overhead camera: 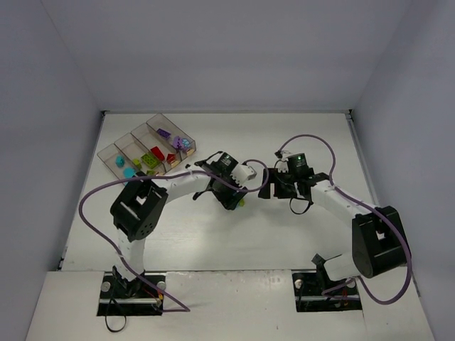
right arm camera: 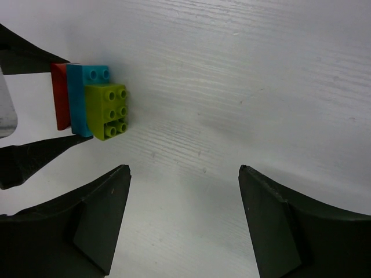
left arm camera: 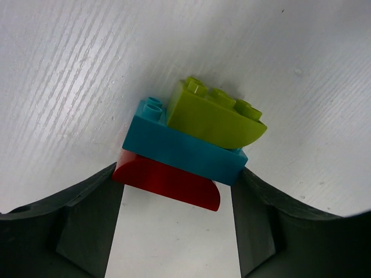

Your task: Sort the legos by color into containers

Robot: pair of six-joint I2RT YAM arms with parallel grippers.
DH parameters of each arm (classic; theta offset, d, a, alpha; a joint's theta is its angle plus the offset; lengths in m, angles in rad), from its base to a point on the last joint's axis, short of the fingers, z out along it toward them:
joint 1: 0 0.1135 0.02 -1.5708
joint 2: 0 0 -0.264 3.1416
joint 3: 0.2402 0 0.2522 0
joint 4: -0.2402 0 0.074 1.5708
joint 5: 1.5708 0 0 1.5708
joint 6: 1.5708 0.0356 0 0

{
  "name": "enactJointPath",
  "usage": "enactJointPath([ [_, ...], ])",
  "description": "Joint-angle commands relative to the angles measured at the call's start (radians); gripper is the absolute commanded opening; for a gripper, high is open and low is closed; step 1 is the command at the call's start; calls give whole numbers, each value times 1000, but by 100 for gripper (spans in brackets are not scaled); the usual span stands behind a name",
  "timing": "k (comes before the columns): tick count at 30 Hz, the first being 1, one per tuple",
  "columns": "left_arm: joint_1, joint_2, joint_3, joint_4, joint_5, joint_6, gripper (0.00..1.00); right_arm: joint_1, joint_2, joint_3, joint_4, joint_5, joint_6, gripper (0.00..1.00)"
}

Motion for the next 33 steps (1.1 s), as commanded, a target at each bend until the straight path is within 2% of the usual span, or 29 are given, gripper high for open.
enactJointPath([
  [1, -5, -97, -37, 50, -31, -10, 40, -4, -57, 29, 65, -89, 30, 71],
  [7, -5, -249, -140, 167, -48, -67, 40, 8, -69, 77, 93, -233, 99, 70],
  [14, -14, -399, -202, 258, -54, -110, 41, 62, -23, 158, 157, -316, 207, 70],
  [18, -24, -465, -222, 281, -69, -112, 41, 120, 6, 226, 176, -327, 240, 70],
  [24, -34, -506, -234, 294, -85, -110, 41, 142, 61, 278, 187, -332, 247, 70],
  [26, -41, -517, -238, 297, -96, -112, 41, 145, 79, 281, 188, -336, 249, 68],
  [30, -41, -528, -251, 305, -120, -139, 41, 148, 84, 280, 196, -347, 251, 56],
  [33, -41, -525, -251, 302, -135, -135, 41, 148, 72, 272, 196, -343, 249, 56],
])
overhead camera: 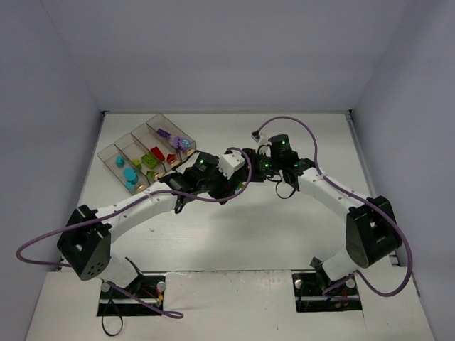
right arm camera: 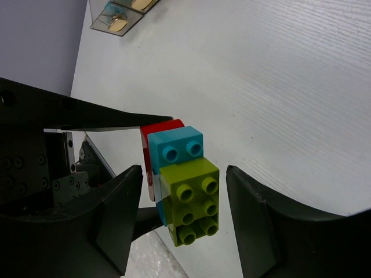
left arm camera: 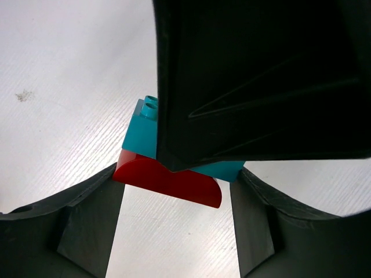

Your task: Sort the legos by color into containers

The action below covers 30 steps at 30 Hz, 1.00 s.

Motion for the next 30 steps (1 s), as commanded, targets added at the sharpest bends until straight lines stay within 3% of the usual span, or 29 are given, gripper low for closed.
enactJointPath([
  [1, -5, -40, 31, 64, -34, -9, 41, 3, -29, 30, 60, -29, 8, 56],
  [3, -5, -39, 34, 60, -38, -7, 41, 3, -37, 22, 58, -29, 7, 52],
  [4, -5, -39, 35, 60, -40, -7, 41, 3, -35, 21, 58, -30, 5, 46],
  [5, -5, -39, 35, 63, -40, -9, 41, 1, -37, 18, 58, -30, 5, 34],
  [7, -5, -39, 37, 63, -38, -11, 41, 1, -37, 15, 58, -33, 5, 24],
  [8, -5, -39, 38, 63, -37, -12, 41, 3, -37, 12, 58, -38, 2, 13],
  [11, -4, -39, 38, 64, -37, -23, 41, -3, -35, 12, 58, -50, -7, 0],
  [16, -2, -48, 31, 57, -57, -30, 52, -31, -44, 12, 58, -81, -32, 0],
  [20, 1, -62, 22, 48, -83, -59, 76, -49, -47, 6, 58, -85, -58, 0],
  [30, 23, -21, 18, 20, -98, -148, 83, -112, -109, -77, 43, 95, -87, 0],
])
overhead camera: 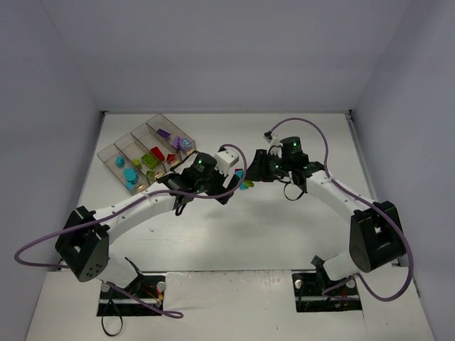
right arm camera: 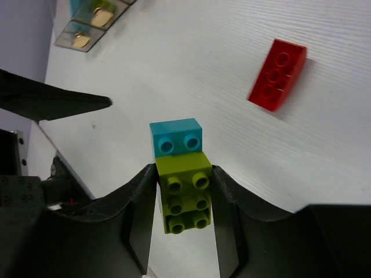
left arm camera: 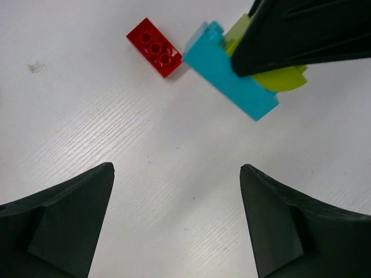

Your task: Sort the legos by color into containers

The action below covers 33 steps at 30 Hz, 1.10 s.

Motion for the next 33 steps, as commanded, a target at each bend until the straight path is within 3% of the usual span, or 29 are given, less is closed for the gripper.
enactJointPath([
  [1, 16, 9, 59, 22, -13, -73, 83, -52, -78, -28, 28, 120, -14, 0],
  [7, 19, 184, 189, -17, -13, -110, 83, -135, -158, -84, -29, 249, -24, 0],
  [18, 14, 595, 704, -295, -149, -228, 83, -222, -276, -142, -78, 239, -27, 0],
  [26, 17, 749, 841, -406, -231, -248, 82, -240, -318, -160, -91, 226, -27, 0],
  [29, 17, 776, 848, -415, -223, -265, 68, -242, -324, -167, -94, 223, -25, 0],
  [33, 23, 775, 826, -397, -235, -274, 29, -244, -324, -168, -94, 220, -30, 0],
])
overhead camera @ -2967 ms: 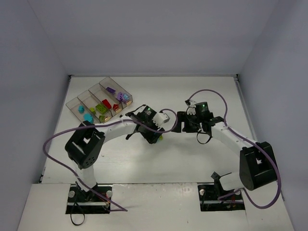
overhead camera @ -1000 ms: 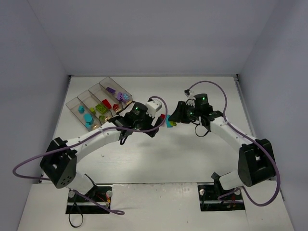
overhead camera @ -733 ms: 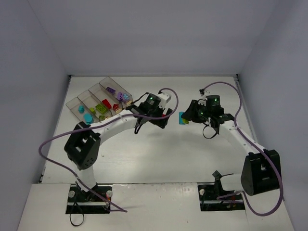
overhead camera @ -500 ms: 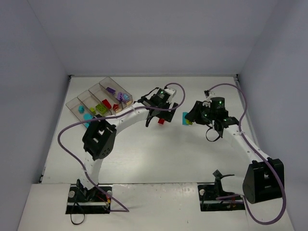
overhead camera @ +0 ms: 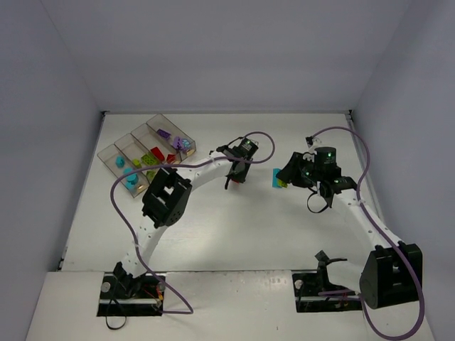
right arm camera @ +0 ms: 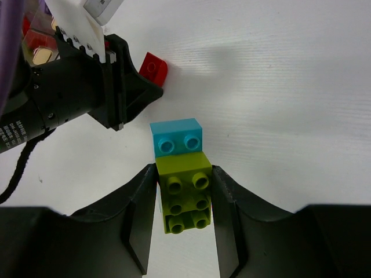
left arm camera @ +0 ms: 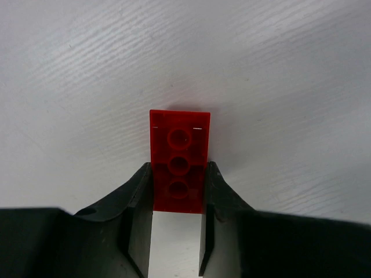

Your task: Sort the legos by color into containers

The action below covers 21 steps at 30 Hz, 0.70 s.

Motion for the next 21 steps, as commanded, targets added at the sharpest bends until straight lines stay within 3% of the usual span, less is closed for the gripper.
enactJointPath([
  [1, 13, -54, 21, -17, -42, -15, 10, -6, -28, 5, 33, -14, -14, 0],
  [4, 35, -126, -24, 15, -62, -14, 0, -6, -22, 11, 33, -30, -25, 0],
  [14, 268, -432, -149, -73, -119, -25, 0, -3, 8, 46, 35, -97, -80, 0],
  [21, 481, -394, -102, -119, -102, -49, 1, 2, 34, 71, 50, -128, -98, 0],
])
